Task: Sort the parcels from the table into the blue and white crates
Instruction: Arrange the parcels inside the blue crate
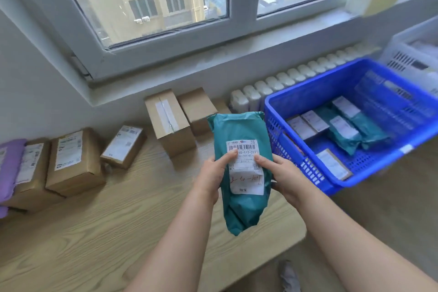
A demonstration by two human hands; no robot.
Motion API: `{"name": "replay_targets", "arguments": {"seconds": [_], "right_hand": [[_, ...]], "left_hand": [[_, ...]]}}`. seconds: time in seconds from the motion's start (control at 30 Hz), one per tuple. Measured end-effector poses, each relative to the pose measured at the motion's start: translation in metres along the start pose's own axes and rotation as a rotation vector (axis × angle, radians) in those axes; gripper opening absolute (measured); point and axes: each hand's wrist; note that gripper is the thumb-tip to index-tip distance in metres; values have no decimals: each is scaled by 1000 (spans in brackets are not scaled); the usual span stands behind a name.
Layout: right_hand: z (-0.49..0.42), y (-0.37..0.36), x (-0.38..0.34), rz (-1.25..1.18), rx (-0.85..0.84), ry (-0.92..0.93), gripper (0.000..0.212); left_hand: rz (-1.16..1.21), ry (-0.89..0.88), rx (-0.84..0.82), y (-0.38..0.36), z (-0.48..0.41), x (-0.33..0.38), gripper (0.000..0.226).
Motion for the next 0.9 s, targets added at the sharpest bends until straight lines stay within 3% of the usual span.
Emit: {"name": "replay_targets", "arguments": {"seconds": [0.23,0.6,0.9], "right_hand": [[26,109,-26,-51,58,1,28],[36,312,-74,3,159,7,38],[-6,395,-102,-47,190,-18,37]], "left_hand": [[-99,47,-7,-119,-11,-6,21],[-41,100,22,-332,-25,-28,34],[-86,157,21,-417,-73,-8,32]]}}
Point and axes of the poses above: each hand's wrist, its own z-axis away from the middle knuckle, its own y-axis out of the back of the hand, x = y × z, and after that the axes turned 10 degrees about -z, right-handed
